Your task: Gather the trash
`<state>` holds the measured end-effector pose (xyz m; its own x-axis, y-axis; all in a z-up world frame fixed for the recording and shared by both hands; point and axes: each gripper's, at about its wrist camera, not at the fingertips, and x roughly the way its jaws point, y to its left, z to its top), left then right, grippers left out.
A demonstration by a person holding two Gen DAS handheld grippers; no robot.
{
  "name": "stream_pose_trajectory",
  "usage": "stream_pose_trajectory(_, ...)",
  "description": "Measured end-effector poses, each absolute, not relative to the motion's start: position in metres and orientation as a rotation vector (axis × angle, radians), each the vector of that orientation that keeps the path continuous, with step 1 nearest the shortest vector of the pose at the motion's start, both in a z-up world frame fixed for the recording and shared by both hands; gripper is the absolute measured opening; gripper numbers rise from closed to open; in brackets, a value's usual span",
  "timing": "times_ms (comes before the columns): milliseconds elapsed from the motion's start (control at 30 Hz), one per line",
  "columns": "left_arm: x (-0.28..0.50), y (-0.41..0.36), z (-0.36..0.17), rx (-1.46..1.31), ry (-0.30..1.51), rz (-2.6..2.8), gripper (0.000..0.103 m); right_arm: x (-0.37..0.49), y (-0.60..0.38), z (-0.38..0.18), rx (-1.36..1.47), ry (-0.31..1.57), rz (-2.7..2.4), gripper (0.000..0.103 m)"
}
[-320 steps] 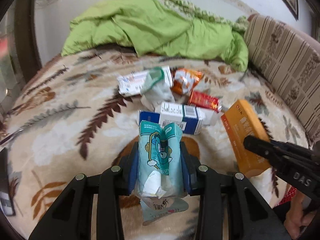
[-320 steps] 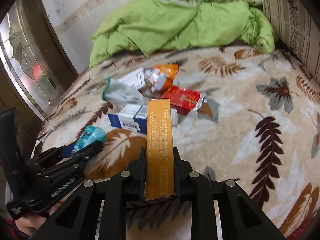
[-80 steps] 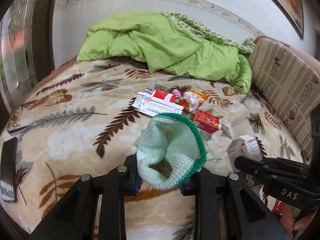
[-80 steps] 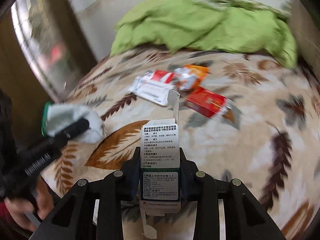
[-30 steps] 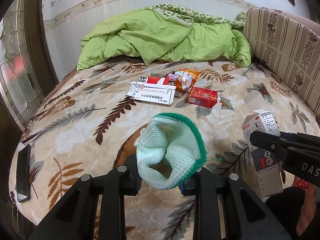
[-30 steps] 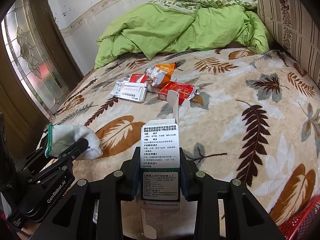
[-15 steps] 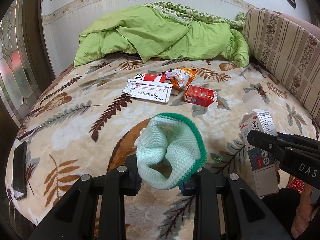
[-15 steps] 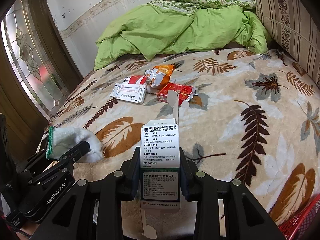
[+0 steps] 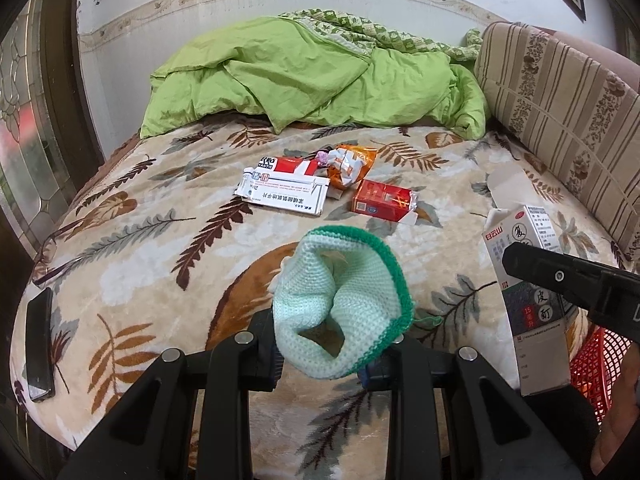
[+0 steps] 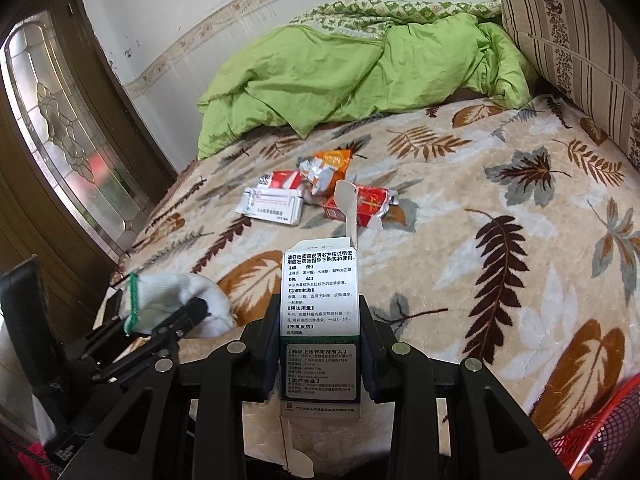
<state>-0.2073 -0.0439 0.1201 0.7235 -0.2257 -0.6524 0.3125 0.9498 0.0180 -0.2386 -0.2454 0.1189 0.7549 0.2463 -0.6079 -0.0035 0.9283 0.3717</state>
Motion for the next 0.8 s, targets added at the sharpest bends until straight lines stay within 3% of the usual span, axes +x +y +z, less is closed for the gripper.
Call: stream_pose_trajectory(800,-0.211,-0.047,0.124,0.135,0.701,-0.297,0.026,-0.251,-0.24,0.133,0.371,0.684,0.157,0.035)
